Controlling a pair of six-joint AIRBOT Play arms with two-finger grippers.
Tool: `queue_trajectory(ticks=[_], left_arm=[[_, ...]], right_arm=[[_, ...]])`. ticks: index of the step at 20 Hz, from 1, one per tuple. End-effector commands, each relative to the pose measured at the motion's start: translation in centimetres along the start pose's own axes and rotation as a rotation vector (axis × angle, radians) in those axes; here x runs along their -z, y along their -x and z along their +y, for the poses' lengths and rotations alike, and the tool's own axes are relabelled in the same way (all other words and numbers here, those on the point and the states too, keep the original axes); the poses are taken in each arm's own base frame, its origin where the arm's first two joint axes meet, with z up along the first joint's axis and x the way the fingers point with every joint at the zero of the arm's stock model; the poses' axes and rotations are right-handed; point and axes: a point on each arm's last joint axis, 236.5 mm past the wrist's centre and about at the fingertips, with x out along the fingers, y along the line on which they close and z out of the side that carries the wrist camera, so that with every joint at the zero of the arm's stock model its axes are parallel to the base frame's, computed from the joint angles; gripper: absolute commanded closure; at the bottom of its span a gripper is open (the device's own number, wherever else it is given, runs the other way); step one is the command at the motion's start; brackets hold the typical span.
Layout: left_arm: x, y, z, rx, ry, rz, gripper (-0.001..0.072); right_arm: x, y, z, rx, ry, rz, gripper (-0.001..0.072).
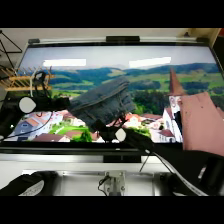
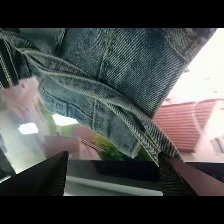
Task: Fold the shirts.
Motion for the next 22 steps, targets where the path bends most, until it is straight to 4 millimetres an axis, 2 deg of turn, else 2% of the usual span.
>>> queue_trajectory(ticks=[1,7,10,11,14,15,18,20,22], left_arm=[[0.4,0.0,0.1,-0.003,-0.005,0.016,0.064],[0.6,0.1,-1.2,0.051,0.024,0.026,0.064],[0.6,0.1,-1.4,0.059,0.031,0.026,0.064],[0.6,0.1,-1.4,0.059,0.031,0.026,0.064],[0.6,0.1,-1.4,0.061,0.033,0.026,0.064],[0.6,0.1,-1.4,0.061,0.032,0.025,0.064],[0.0,0.7,-1.5,0.065,-0.034,0.008,0.064],[-1.6,2.2,-2.3,0.08,-0.09,-0.045,0.064],[-3.6,4.4,-3.3,0.1,-0.113,-0.113,0.064]], right_arm=[[-0.6,-0.7,0.1,-0.028,-0.09,-0.042,0.0015],[-1.6,-1.2,0.1,-0.044,-0.161,-0.079,0.0017],[-1.5,-1.9,-0.3,-0.031,-0.2,-0.07,0.0027],[-1.4,-2.2,-0.1,-0.032,-0.209,-0.067,0.0069],[-1.5,-2.4,0.5,-0.042,-0.207,-0.066,0.0545],[-1.4,-2.4,0.5,-0.039,-0.197,-0.062,0.0612],[-1.2,-1.5,1.5,-0.051,0.021,-0.06,0.0613],[-1.2,0.7,3.4,-0.073,0.254,-0.051,0.0614],[-2.1,4.4,5.3,-0.083,0.454,-0.054,0.0614]])
